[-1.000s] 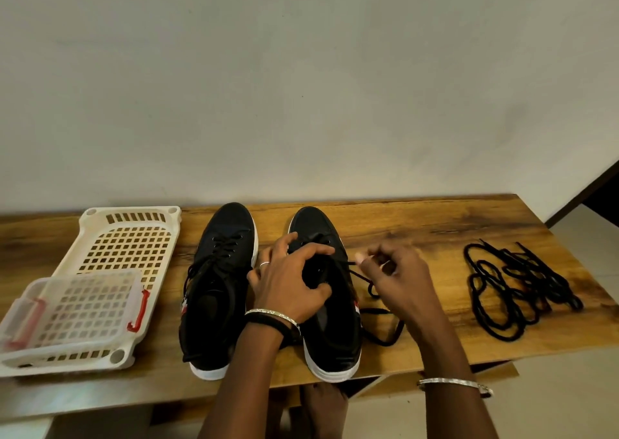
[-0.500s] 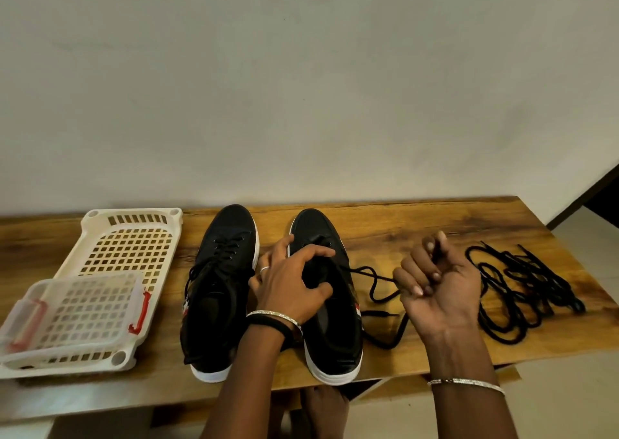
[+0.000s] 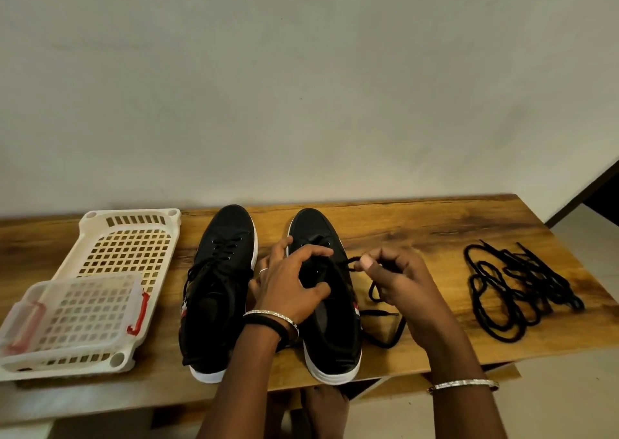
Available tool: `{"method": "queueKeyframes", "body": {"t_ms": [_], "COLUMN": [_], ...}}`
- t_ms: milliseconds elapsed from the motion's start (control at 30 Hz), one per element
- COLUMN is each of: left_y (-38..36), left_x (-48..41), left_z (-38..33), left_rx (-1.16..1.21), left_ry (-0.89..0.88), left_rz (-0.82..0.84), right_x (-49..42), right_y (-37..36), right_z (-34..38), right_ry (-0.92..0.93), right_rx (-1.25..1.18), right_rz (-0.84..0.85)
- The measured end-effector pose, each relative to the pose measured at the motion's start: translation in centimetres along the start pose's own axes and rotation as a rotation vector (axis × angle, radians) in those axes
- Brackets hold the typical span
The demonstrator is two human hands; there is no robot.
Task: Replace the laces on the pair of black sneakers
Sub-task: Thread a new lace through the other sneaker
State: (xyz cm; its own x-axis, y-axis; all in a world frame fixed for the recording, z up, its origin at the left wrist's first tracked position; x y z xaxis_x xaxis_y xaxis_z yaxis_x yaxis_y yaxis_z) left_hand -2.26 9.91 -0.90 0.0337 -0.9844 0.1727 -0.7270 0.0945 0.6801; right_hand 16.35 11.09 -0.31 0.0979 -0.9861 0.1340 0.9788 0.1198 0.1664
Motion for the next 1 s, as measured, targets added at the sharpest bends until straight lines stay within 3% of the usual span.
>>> {"method": "queueKeyframes", "body": {"t_ms": [200, 333, 400, 467, 567, 633, 700, 800, 900, 1000], "left_y": [0.1, 0.1, 0.1, 0.1, 0.0, -0.1, -0.2, -0.2, -0.3, -0.4], "left_x": [0.2, 0.2, 0.2, 0.2, 0.1, 0.0, 0.0, -0.2, -0.2, -0.3], "left_z": [-0.1, -0.2, -0.2, -0.2, -0.1, -0.1, 0.0, 0.0, 0.2, 0.3], "left_rx": [-0.006, 0.025, 0.027, 0.022, 0.035, 0.046, 0.059, 0.088, 0.080, 0.056], "left_ry": [0.008, 0.013, 0.017, 0.020, 0.024, 0.025, 0.016, -0.004, -0.003, 0.004], "left_rz": [0.001, 0.011, 0.008, 0.002, 0.000, 0.006, 0.006, 0.000, -0.007, -0.012], "right_x": [0.8, 0.9, 0.9, 0.9, 1.1, 0.7, 0.2, -0.5, -0.9, -0.5], "right_y": [3.0, 4.2, 4.5, 5.2, 6.0, 4.7, 2.3, -0.6, -1.7, -1.8], "right_z": [0.8, -0.2, -0.2, -0.9, -0.9, -0.2, -0.1, -0.4, -0.2, -0.2], "right_ry": [-0.003, 0.032, 0.051, -0.003, -0.039, -0.020, -0.004, 0.028, 0.079, 0.016], "right_rx": [-0.974, -1.365, -1.422, -1.200, -0.559, -0.099, 0.174, 0.369, 0.532, 0.329], "right_rz": [-0.098, -0.102, -0.066, -0.184, -0.340, -0.286, -0.158, -0.024, -0.033, 0.007]}}
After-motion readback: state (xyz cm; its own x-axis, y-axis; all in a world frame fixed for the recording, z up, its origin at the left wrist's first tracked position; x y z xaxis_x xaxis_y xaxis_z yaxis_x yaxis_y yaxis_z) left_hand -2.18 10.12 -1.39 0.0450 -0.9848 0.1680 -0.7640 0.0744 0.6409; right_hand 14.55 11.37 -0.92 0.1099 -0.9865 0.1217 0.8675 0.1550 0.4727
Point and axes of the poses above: each hand's wrist, its own x-axis away from the middle knuckle, its own y-axis out of the back of the hand, z = x × y, the point moved 8 cm from there along -x, towards the middle knuckle, and after that the axes turned 2 degrees about -y, right-handed, at the moved point
